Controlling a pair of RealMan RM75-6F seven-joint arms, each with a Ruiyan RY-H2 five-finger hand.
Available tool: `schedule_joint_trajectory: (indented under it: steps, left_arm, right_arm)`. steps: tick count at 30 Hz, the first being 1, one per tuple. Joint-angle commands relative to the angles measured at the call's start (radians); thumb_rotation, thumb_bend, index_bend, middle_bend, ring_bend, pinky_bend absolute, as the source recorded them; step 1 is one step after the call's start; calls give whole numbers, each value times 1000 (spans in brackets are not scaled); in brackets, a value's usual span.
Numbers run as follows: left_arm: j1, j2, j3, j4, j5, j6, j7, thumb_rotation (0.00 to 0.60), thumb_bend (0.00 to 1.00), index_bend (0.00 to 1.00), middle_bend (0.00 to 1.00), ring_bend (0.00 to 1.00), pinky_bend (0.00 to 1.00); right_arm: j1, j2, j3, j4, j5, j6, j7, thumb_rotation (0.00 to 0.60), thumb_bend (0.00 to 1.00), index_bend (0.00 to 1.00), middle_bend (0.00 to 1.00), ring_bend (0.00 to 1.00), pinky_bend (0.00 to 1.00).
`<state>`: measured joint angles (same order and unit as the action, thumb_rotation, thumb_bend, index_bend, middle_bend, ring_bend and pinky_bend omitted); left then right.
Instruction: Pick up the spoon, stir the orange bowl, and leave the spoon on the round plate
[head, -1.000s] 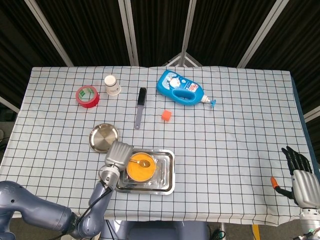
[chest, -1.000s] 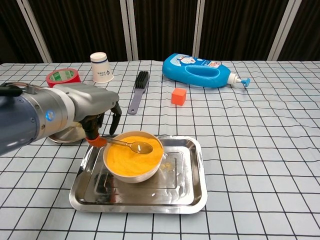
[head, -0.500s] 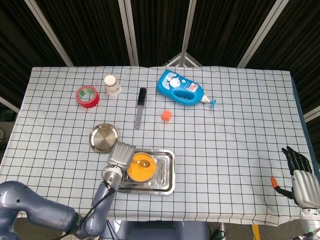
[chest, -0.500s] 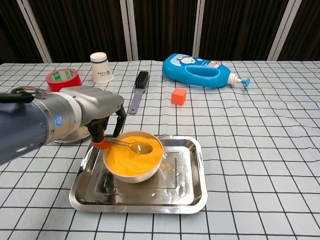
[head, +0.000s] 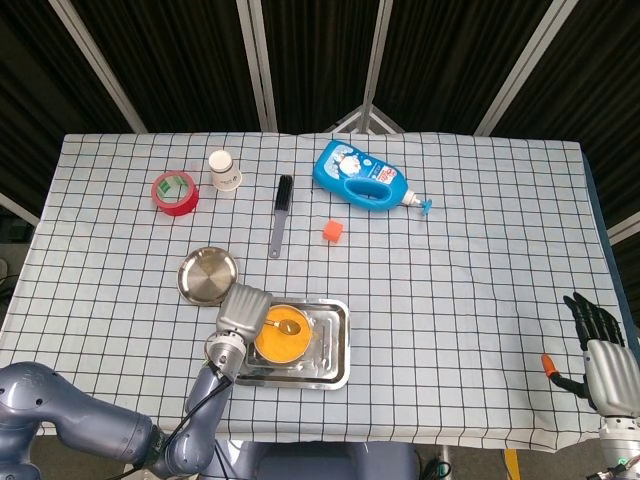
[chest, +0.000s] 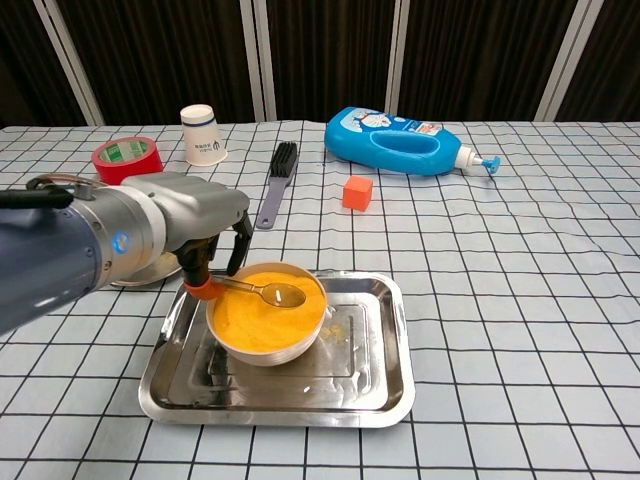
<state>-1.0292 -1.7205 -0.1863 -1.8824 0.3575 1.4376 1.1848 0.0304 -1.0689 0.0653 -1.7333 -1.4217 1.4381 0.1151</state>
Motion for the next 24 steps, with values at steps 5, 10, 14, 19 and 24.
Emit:
schedule_joint_trajectory:
  steps: [5, 10, 14, 19, 24]
  left_arm:
    - [0, -5, 4, 4, 3, 4, 3, 600, 476, 484, 1000, 1000, 1000]
    - [1, -7, 3, 8, 6, 7, 4, 600, 477, 490, 1000, 1000, 1000]
    - [2, -11, 2, 13, 5, 7, 5, 600, 478, 492, 1000, 1000, 1000]
    - [3, -14, 0, 15, 4, 6, 4, 600, 478, 493, 1000, 1000, 1000]
    - [3, -14, -1, 15, 0, 4, 7, 600, 480, 503, 1000, 1000, 1000]
  right_arm:
    - [0, 0, 0, -1, 0, 0, 0, 600, 393, 0, 0, 0, 0]
    - [0, 0, 0, 0, 1, 0, 1, 600, 394, 0, 0, 0, 0]
    - [0, 0, 0, -1, 0, 0, 1, 600, 393, 0, 0, 0, 0]
    - [0, 0, 0, 0, -1, 1, 1, 600, 394, 0, 0, 0, 0]
    - [-1, -1, 0, 0, -2, 3, 1, 600, 393, 0, 0, 0, 0]
